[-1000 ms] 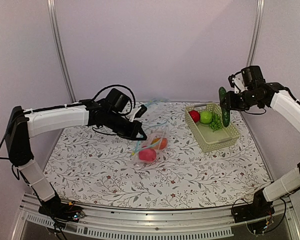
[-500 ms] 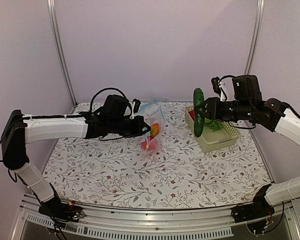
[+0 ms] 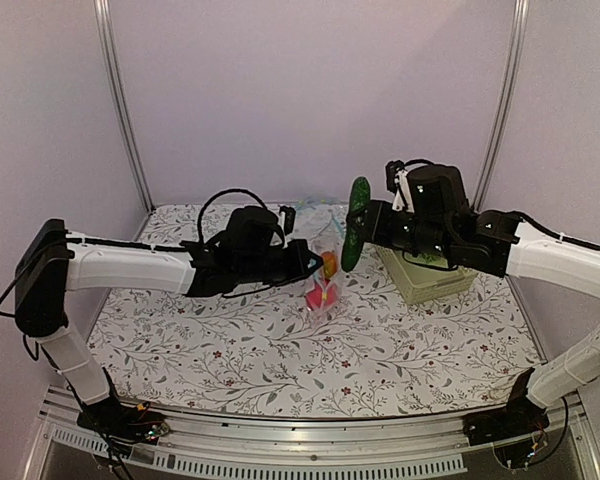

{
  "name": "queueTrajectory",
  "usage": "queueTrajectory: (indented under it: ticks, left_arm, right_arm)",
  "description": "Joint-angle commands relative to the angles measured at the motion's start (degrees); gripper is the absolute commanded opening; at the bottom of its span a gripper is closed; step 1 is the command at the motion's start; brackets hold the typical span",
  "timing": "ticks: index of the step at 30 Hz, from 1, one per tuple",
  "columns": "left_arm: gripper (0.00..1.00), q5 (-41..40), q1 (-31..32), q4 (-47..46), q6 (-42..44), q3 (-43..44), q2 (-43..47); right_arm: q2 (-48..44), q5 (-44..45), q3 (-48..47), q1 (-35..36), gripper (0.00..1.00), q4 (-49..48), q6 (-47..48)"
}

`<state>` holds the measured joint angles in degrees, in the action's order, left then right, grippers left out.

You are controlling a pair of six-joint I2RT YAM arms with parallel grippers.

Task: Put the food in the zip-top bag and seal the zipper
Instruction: Place the fake vegetable in the zipper food storage bag.

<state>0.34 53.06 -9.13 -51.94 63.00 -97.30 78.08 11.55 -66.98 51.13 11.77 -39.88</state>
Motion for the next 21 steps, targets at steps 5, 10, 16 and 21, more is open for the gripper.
queueTrajectory:
  ticks: [5,10,16,21]
  left_arm:
    - [0.0,-1.5,2.0,-4.6,-3.0,-0.4,-3.7]
    - [0.0,-2.0,2.3,-5.7,-3.8,-0.7,-4.4]
    - [0.0,-2.3,2.4,-6.3,-4.1,-1.3,-4.4]
    - [0.0,-1.8,2.3,-7.7,-4.9,-1.9,-4.5]
  right_arm:
    - [6.7,6.5,-3.1,1.4,0.3,-3.0,-0.2]
    - [10.0,8.0,-3.1,1.7,0.28,-1.8,0.2]
    - [12.3,6.4,-2.8,1.9,0.28,1.1,0.1]
    - [12.6,2.2,-2.6,1.9,0.29,3.9,0.3]
